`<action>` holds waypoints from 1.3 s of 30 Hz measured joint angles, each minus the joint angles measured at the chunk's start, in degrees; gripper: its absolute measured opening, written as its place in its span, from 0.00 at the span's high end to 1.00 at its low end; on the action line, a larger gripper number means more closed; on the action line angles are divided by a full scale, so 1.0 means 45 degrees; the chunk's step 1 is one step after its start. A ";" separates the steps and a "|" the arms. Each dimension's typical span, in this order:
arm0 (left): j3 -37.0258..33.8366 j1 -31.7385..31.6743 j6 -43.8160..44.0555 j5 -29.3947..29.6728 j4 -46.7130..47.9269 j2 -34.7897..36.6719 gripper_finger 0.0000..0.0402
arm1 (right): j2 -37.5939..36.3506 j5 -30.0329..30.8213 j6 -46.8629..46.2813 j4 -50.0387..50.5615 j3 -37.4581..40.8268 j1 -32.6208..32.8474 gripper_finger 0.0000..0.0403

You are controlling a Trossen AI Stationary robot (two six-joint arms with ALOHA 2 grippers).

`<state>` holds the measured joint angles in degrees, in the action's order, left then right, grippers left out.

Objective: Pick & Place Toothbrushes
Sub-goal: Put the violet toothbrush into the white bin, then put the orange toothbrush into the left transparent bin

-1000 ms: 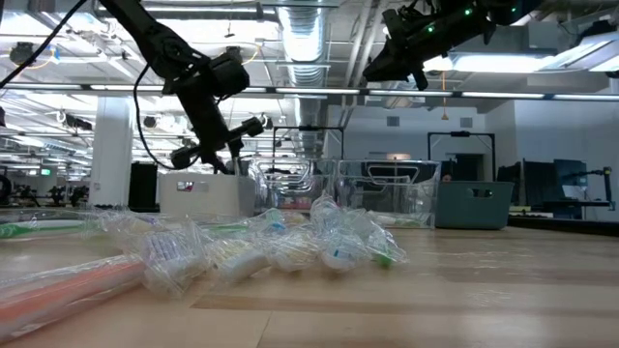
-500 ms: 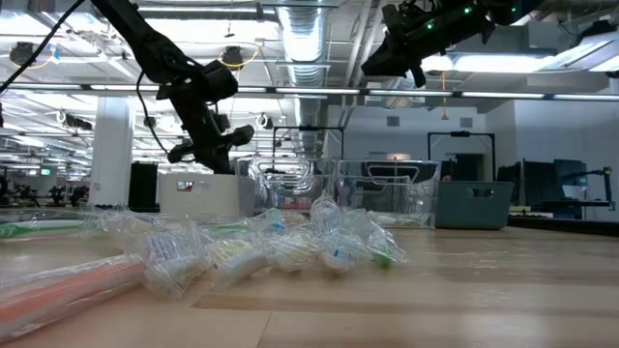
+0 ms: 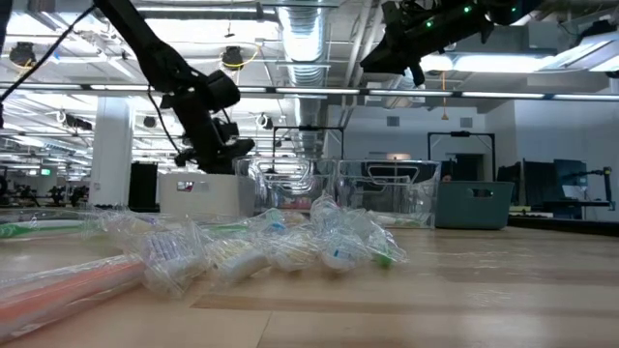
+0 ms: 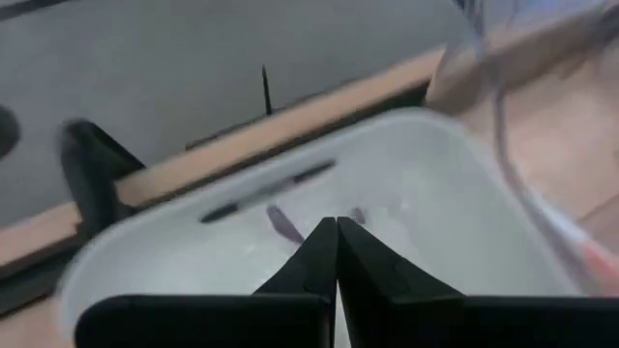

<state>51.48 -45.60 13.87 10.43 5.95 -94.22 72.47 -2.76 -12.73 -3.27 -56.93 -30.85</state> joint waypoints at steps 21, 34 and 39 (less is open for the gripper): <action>-0.0005 0.0305 -0.0378 0.1730 0.0390 -0.0582 1.00 | 0.0000 0.0000 0.0049 -0.0039 0.0000 0.0005 0.84; -0.0005 0.0402 -0.0320 0.2269 0.1251 -0.0472 1.00 | 0.0000 0.0000 0.0044 -0.0034 0.0000 0.0005 0.84; -0.0005 0.0403 -0.0363 0.2130 0.1465 -0.0015 1.00 | 0.0000 0.0000 0.0044 -0.0034 0.0000 0.0005 0.84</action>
<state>51.46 -43.79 12.23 20.02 12.54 -94.28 72.47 -2.76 -12.53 -3.42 -56.93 -30.83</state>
